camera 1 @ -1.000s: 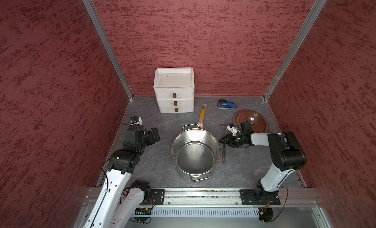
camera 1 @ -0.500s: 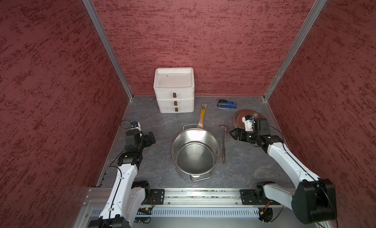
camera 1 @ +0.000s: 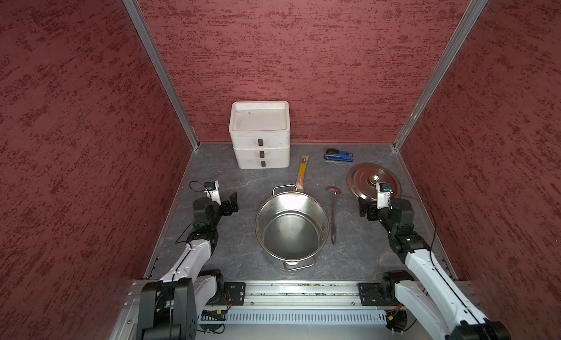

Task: Stir the soup with a spoon
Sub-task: Reset both arms

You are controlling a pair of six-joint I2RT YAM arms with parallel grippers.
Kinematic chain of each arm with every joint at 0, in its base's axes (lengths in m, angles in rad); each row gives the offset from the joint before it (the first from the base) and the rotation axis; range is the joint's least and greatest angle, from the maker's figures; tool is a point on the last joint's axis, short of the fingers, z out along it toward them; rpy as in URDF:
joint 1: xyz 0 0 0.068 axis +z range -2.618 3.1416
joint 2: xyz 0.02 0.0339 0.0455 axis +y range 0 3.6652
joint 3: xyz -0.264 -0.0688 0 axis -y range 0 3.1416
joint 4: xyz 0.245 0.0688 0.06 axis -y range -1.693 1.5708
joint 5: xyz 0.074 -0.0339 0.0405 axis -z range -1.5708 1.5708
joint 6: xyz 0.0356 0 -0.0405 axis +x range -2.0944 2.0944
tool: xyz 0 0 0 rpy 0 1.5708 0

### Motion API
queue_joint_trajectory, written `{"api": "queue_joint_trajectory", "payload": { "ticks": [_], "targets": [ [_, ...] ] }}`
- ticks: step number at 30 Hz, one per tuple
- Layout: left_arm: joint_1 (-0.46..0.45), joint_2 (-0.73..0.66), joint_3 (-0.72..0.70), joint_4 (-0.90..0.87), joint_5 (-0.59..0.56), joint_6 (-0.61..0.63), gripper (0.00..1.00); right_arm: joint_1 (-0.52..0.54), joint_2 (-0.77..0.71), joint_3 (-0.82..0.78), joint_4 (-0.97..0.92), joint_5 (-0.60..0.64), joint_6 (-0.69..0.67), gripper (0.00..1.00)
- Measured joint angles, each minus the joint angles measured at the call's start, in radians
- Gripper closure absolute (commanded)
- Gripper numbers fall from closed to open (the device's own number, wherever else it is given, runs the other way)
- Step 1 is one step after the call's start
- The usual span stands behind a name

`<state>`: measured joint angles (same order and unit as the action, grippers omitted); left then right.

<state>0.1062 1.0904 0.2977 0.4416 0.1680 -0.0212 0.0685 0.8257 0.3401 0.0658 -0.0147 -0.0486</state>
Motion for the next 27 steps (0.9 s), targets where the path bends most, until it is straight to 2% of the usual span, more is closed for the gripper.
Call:
{"api": "queue_joint_trajectory", "payload": {
  "ticks": [4, 13, 18, 21, 27],
  "targets": [
    [-0.028, 0.151, 0.000, 0.168, 0.016, 0.002, 0.00, -0.022, 0.140, -0.085, 0.229, 0.006, 0.009, 0.01],
    [-0.050, 0.389, 0.026, 0.416, 0.010, 0.032, 0.00, -0.033, 0.460, -0.092, 0.676, 0.004, 0.018, 0.02],
    [-0.050, 0.438, 0.053, 0.420, -0.024, 0.029, 0.00, -0.036, 0.648, -0.044, 0.844, -0.001, 0.014, 0.02],
    [-0.050, 0.437, 0.071, 0.427, -0.040, 0.029, 0.00, -0.037, 0.720, -0.002, 0.838, 0.000, 0.015, 0.02],
    [-0.062, 0.437, 0.073, 0.433, -0.077, 0.030, 0.00, -0.053, 0.727, 0.042, 0.827, 0.000, 0.019, 0.01]
  ]
}}
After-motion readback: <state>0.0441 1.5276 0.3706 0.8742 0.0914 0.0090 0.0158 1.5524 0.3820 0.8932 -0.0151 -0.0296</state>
